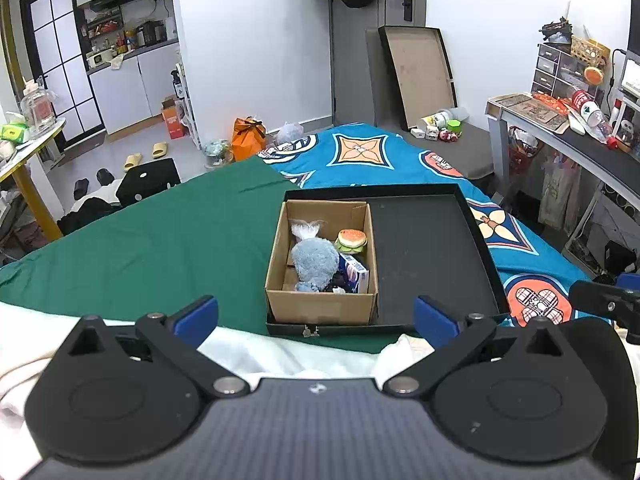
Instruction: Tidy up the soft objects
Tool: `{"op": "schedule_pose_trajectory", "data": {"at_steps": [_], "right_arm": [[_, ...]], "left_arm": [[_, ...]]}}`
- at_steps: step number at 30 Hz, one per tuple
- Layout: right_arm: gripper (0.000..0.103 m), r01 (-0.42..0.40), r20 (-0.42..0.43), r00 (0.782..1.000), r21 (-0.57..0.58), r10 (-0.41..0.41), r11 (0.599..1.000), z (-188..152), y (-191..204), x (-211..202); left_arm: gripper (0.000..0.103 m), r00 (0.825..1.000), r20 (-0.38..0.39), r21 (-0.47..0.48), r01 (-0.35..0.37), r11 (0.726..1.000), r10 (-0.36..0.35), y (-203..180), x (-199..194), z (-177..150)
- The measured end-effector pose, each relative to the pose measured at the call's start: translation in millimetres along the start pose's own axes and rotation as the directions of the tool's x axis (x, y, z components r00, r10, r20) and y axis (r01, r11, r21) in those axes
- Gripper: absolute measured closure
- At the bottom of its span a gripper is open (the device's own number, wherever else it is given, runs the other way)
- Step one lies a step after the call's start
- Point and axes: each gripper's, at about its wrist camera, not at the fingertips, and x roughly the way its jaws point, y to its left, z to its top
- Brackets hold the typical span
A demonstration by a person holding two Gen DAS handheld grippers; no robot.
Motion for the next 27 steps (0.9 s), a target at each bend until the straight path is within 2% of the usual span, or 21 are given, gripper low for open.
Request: {"op": "schedule_pose_trajectory", "data": {"at_steps": [7, 27], "right_arm": [[0.000, 0.001, -0.009, 1.000, -0.002, -0.001, 1.000, 0, 2, -1], [0.000, 0.002, -0.013, 1.000, -0.003, -0.002, 1.000, -4, 3, 0]], "left_arm": [[0.000, 1.000, -0.007, 0.018, -0.014, 1.000, 0.014, -3, -2, -5], [0.000, 1.000, -0.011, -0.021, -0.010, 1.000, 0.009, 6, 0, -6]]}}
